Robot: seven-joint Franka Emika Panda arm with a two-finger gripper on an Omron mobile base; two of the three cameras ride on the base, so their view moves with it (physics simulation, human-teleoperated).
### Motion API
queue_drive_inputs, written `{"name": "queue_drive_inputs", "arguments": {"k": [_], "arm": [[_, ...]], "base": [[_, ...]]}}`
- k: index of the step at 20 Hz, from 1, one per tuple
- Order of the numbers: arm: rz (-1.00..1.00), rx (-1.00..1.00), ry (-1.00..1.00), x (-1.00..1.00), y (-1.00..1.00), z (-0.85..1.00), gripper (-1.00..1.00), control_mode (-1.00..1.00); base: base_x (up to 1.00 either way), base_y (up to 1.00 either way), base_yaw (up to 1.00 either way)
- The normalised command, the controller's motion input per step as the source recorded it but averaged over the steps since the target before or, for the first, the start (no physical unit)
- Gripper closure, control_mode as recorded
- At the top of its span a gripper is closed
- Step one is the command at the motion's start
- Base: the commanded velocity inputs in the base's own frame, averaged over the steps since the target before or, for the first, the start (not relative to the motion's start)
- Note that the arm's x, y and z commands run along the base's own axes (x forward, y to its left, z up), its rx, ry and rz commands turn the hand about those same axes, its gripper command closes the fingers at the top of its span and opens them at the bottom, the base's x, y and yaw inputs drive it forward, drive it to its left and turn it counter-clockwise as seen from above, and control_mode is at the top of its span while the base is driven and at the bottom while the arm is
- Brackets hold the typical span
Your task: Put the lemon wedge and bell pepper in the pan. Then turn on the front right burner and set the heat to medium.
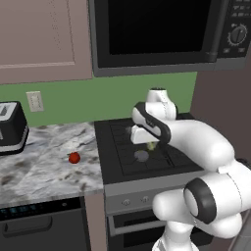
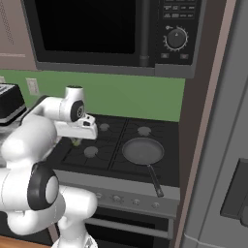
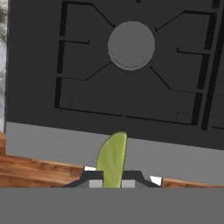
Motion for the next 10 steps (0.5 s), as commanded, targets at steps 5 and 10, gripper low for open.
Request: {"name": "queue_drive_inputs", "arguments": {"k": [5,10], "arm": [[0.0,0.01,0.0,0.1,-0.61,0.0,1.0,-1.0],[0.01,0.04,0.0,0.33,-0.68,0.0,1.0,-1.0]], "base": [[0.0,0.0,0.0],[0.0,0.0,0.0]]}}
